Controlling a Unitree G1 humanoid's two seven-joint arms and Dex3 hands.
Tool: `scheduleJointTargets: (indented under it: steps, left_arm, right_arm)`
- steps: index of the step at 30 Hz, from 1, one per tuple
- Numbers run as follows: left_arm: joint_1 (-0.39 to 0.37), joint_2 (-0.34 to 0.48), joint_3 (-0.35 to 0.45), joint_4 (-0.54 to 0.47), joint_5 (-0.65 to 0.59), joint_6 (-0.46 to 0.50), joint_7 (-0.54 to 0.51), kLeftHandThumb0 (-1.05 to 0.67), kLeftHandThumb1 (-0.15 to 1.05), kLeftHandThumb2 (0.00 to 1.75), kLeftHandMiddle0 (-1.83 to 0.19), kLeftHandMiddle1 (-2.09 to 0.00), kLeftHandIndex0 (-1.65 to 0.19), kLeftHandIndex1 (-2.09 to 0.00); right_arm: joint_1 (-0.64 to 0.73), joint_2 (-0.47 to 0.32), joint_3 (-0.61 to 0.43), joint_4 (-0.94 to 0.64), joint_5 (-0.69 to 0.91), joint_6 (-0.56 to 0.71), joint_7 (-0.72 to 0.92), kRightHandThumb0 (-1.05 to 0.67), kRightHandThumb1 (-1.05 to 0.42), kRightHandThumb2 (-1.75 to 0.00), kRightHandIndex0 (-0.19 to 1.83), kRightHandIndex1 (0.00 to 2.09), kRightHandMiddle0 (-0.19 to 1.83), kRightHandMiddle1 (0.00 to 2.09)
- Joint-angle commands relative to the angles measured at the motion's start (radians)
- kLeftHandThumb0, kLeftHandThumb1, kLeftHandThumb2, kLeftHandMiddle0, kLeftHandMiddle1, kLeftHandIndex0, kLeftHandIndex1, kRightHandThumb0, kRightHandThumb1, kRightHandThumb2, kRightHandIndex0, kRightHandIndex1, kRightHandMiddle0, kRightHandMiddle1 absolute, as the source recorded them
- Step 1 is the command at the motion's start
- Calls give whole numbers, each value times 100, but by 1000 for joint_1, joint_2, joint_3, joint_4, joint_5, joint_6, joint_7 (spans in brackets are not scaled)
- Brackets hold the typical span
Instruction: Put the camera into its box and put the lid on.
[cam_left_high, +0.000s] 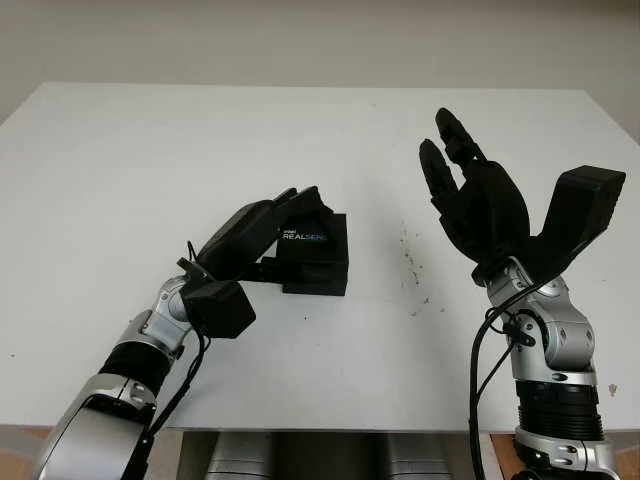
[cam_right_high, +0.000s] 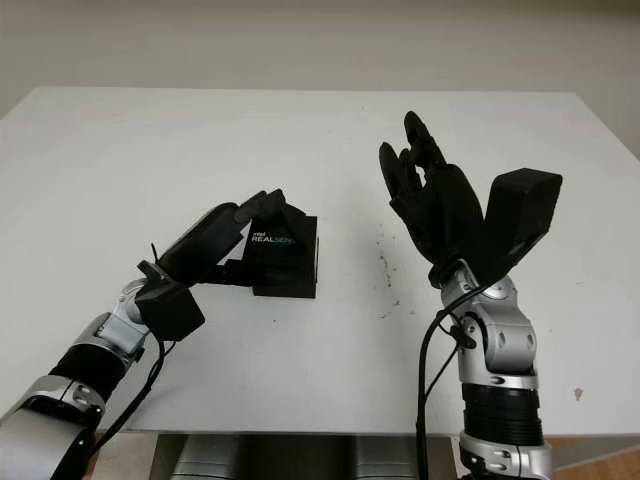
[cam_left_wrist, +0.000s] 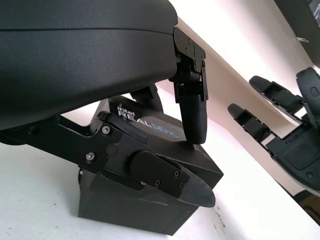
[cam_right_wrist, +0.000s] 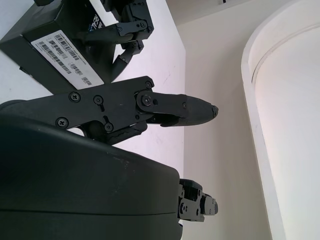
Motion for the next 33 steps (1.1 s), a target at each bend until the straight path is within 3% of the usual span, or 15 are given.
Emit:
scheduleJointTargets:
  steps: [1,19,33]
  left_arm:
    - [-9,13,-7,17,7,14,4,-12,102,6,-26,-158,-21,-148]
    - [-8,1,-28,47,8,31,9,-12,101,5,-31,-153,-25,-145]
    - [-41,-33,-47,30,11,12,16,-16,101,5,-29,-167,-24,-154]
  right_arm:
    - [0,1,5,-29,1,2,-1,-44,-105,-41,-18,5,-5,5]
    - [2,-3,6,-29,2,3,4,-44,-105,-42,-18,5,-6,5]
    - [14,-4,17,-49,-4,16,-3,-44,-105,-43,-18,5,-9,4]
